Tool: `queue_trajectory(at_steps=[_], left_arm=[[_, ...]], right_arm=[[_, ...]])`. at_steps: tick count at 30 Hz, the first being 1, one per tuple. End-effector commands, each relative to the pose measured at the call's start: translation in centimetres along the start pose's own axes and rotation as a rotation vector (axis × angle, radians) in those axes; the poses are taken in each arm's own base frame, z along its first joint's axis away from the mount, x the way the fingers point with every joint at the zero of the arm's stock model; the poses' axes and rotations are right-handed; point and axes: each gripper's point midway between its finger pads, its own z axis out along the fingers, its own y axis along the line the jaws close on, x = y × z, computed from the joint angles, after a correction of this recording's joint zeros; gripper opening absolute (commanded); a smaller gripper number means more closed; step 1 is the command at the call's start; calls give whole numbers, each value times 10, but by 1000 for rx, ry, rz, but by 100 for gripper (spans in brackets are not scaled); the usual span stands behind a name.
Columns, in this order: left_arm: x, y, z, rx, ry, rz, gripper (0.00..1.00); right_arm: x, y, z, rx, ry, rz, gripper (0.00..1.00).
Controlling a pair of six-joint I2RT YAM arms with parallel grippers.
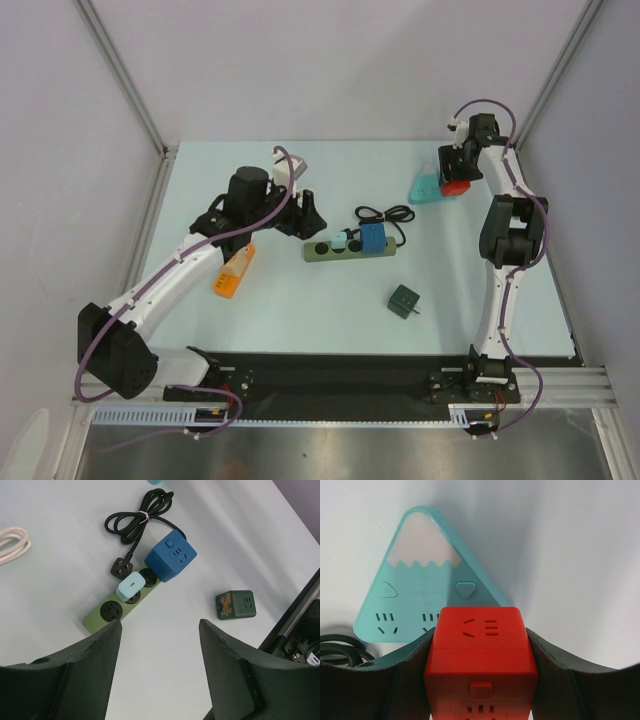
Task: Insert the plug
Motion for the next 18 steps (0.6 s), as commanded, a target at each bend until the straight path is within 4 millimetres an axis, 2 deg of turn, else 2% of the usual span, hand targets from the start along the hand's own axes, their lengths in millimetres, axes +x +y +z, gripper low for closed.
queue_trajectory(at_steps=[1, 9, 18], left_arm=[[-11, -8, -6, 29, -45, 12, 69], [-11, -7, -5, 29, -43, 10, 69], [-10, -7, -4, 31, -40, 9, 69]], right_arm=[[3, -7, -3, -1, 4, -3, 0], [10, -12, 6, 23, 16, -4, 0], [42, -7, 35, 63, 115, -28, 0]])
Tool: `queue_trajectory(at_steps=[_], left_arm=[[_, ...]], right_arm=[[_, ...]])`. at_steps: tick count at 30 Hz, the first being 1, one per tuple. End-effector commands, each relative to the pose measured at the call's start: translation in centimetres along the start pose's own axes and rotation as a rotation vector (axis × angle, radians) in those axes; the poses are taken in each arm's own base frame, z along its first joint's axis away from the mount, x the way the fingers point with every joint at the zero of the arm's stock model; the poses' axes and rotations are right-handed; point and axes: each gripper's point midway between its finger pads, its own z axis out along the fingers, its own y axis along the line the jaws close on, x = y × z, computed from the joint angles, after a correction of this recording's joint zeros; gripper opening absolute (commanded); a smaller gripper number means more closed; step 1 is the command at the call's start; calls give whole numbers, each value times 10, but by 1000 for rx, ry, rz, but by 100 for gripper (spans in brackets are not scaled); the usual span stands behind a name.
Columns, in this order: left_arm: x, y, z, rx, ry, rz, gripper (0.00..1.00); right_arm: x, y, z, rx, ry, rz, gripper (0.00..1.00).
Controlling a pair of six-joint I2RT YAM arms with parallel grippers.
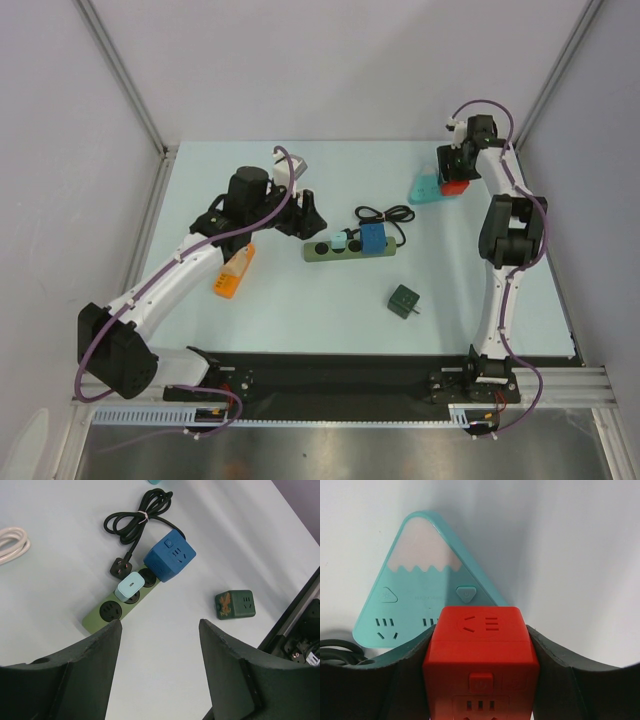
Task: Insert the plug
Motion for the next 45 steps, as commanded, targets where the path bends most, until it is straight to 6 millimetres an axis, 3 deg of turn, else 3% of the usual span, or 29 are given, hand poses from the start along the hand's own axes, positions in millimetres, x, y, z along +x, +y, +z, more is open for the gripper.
queue_trajectory(at_steps=[1, 4, 5, 6, 8, 10, 13, 20, 24, 26, 27, 31, 33, 40, 45], left_arm=[[-10, -6, -4, 26, -41, 7, 69], [-11, -7, -4, 31, -41, 8, 69], [-11, -7, -4, 30, -43, 8, 70], [-11, -6, -4, 28, -42, 7, 69], [-10, -6, -4, 28, -42, 6, 69], [-10, -7, -4, 33, -41, 7, 69], [-11, -6, -5, 34, -44, 4, 69], [-11, -6, -5, 34, -45, 2, 70], [-11, -7, -5, 34, -47, 1, 70], [-11, -6, -5, 34, -44, 0, 70], [-10, -6, -4, 34, -43, 0, 70], [-10, -5, -3, 34, -40, 3, 70], [-9, -5, -2, 36, -34, 3, 70], [-7, -4, -2, 30, -28, 6, 70], [-8, -4, -3, 31, -31, 6, 70]], right_arm=[[46, -6, 29, 58, 145, -12, 0], [59, -6, 31, 60, 162, 1, 0], [52, -9, 26, 69, 125, 21, 0], [70, -7, 30, 57, 154, 33, 0], [69, -8, 31, 59, 111, 56, 0], [85, -8, 33, 44, 129, 75, 0], [92, -9, 32, 48, 149, 70, 0], [86, -13, 24, 39, 103, 93, 0], [65, -11, 19, 23, 38, 71, 53], [44, -10, 13, 15, -5, 58, 63], [35, -11, 10, 17, -23, 52, 72], [5, -6, -2, 0, -70, 26, 81], [-9, -3, -8, -2, -99, 21, 96], [-43, -5, -44, 46, -183, 22, 100], [-45, -10, -72, 96, -204, 41, 99]])
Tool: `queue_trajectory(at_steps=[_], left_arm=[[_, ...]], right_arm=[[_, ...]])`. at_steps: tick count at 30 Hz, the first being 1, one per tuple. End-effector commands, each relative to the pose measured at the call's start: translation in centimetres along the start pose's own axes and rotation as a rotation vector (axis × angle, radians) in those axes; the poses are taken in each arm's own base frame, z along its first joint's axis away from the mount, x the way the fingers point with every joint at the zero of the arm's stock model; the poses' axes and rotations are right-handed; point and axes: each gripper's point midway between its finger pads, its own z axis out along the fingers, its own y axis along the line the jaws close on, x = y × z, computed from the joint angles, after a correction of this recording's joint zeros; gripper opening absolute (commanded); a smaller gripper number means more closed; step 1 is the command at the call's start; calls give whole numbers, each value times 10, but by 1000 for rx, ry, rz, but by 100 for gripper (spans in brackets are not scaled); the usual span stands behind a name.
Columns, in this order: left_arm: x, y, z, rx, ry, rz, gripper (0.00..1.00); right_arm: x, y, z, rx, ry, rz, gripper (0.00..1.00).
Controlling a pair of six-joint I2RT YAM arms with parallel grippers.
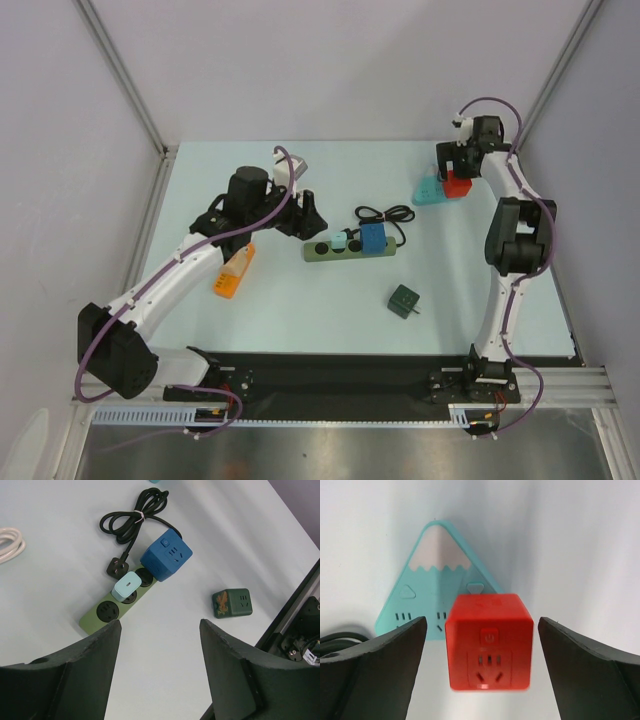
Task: Insert the plug
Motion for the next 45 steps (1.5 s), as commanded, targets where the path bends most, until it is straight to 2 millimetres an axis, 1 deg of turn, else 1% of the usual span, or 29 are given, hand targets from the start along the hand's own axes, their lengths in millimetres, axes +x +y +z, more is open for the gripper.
queue_trajectory(at_steps=[1, 2, 3, 5, 8, 9, 10, 11, 12, 13, 14, 15, 18, 19, 20, 22, 23, 25, 26, 27, 29, 30, 32, 34, 38, 40, 42, 43, 45], left_arm=[[-8, -2, -3, 14, -33, 8, 70], [-8, -2, -3, 14, -34, 9, 70], [-8, -2, -3, 14, -33, 7, 70], [-7, -2, -2, 17, -31, 6, 70], [-7, -3, -2, 18, -29, 4, 70], [-7, -3, -2, 18, -29, 4, 70], [-7, -3, -2, 18, -29, 4, 70], [-6, -3, -2, 21, -27, 3, 70], [-6, -3, -2, 21, -27, 2, 70], [-6, -3, -2, 21, -27, 1, 70], [-6, -4, -2, 25, -26, 1, 70], [-6, -3, -2, 22, -27, -1, 70], [-6, -2, -1, 19, -26, 2, 70], [-6, -2, -1, 19, -26, 3, 71], [-6, -2, -1, 20, -24, 3, 70], [-5, -2, 0, 23, -21, 3, 70], [-5, -2, 0, 21, -21, 5, 71], [-4, -1, 0, 15, -20, 5, 71], [-4, 0, 0, 13, -20, 6, 71], [-3, -1, 0, 12, -17, 6, 71], [-4, -1, 0, 14, -18, 3, 71], [-3, -1, 1, 19, -16, 1, 71], [-3, -2, 1, 21, -12, 0, 70], [-4, -1, 0, 16, -17, 1, 71], [-5, -1, -2, 13, -24, 2, 71], [-6, -2, -3, 16, -27, 5, 71], [-7, -3, -3, 19, -28, 7, 71], [-7, -2, -2, 18, -26, 8, 71], [-6, -2, -2, 19, -23, 7, 71]], right_arm=[[-36, -9, -54, 77, -93, 18, 99], [-41, -11, -64, 93, -109, 20, 99], [-37, -12, -65, 100, -102, 21, 98], [-42, -15, -77, 124, -119, 26, 97], [-37, -16, -83, 129, -105, 43, 93], [-36, -15, -86, 118, -104, 47, 85], [-31, -13, -86, 108, -89, 51, 74], [-28, -13, -86, 106, -83, 56, 57], [-26, -12, -86, 99, -83, 61, 25], [-16, -12, -80, 91, -68, 66, 17], [-13, -10, -78, 82, -63, 71, 12], [-7, -9, -74, 66, -52, 78, 5], [15, -12, -57, 67, -4, 110, 3], [22, -12, -48, 62, 9, 113, 3], [31, -10, -40, 49, 25, 114, 3], [42, -8, -27, 26, 57, 116, 3], [55, -8, -17, 26, 101, 122, 2], [59, -9, -15, 36, 122, 123, 1], [55, -10, -20, 37, 110, 119, 1], [56, -9, -21, 38, 107, 119, 1], [44, -11, -28, 45, 71, 115, 1], [32, -12, -36, 48, 41, 112, 1], [22, -13, -45, 53, 18, 109, 3], [7, -14, -58, 57, -15, 106, 5], [-16, -12, -78, 52, -81, 102, 5], [-26, -13, -82, 54, -106, 98, 4], [-30, -15, -80, 53, -114, 96, 3], [-29, -16, -75, 52, -110, 99, 3], [-35, -16, -69, 40, -127, 102, 2]])
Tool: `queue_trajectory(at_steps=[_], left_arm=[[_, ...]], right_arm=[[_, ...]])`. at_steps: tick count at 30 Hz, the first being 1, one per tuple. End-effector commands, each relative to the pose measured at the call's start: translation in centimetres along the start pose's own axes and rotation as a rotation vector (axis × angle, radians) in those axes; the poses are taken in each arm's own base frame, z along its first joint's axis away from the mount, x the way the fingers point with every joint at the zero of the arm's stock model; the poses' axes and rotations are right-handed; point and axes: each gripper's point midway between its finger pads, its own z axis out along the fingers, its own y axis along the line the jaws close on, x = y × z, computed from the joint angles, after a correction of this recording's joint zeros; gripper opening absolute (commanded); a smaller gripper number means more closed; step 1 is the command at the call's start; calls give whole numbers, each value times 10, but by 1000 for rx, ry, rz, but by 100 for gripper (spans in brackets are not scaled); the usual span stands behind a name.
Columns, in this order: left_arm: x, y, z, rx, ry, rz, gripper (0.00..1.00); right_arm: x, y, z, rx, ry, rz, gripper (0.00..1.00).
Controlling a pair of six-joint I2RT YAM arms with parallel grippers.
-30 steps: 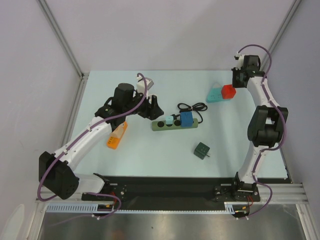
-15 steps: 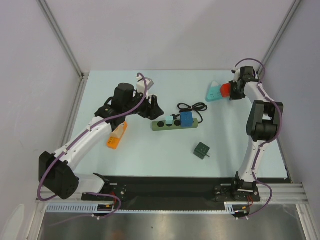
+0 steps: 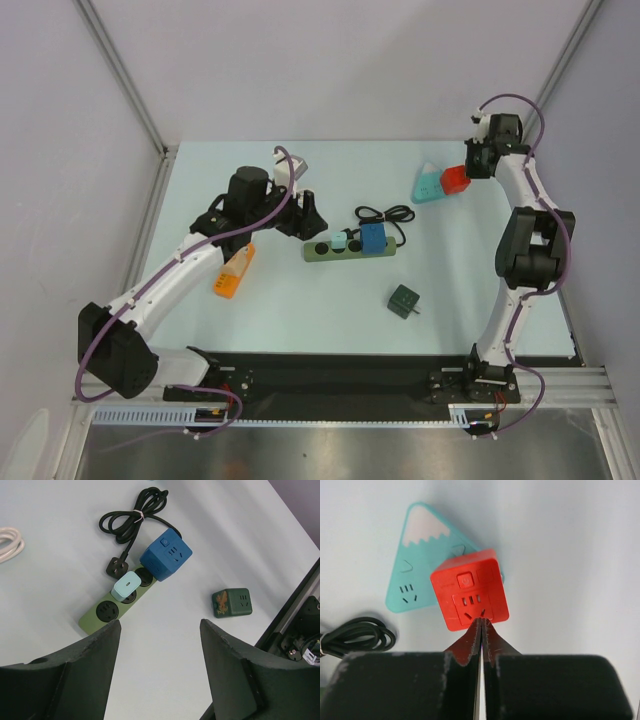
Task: Insert the plug
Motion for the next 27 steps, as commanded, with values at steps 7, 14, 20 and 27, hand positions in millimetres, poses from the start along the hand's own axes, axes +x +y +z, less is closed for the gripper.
queue_trajectory(at_steps=[7, 14, 20, 27], left_arm=[[-6, 3, -3, -13, -22, 11, 71], [-7, 3, -7, -26, -9, 9, 72], [-3, -10, -11, 9, 24, 5, 72], [26, -66, 3, 94, 109, 55, 78]], right_arm=[[11, 1, 48, -38, 58, 47, 0], [16, 1, 48, -31, 74, 59, 0], [-47, 1, -17, -3, -76, 64, 8], [-52, 40, -104, -6, -174, 149, 80]])
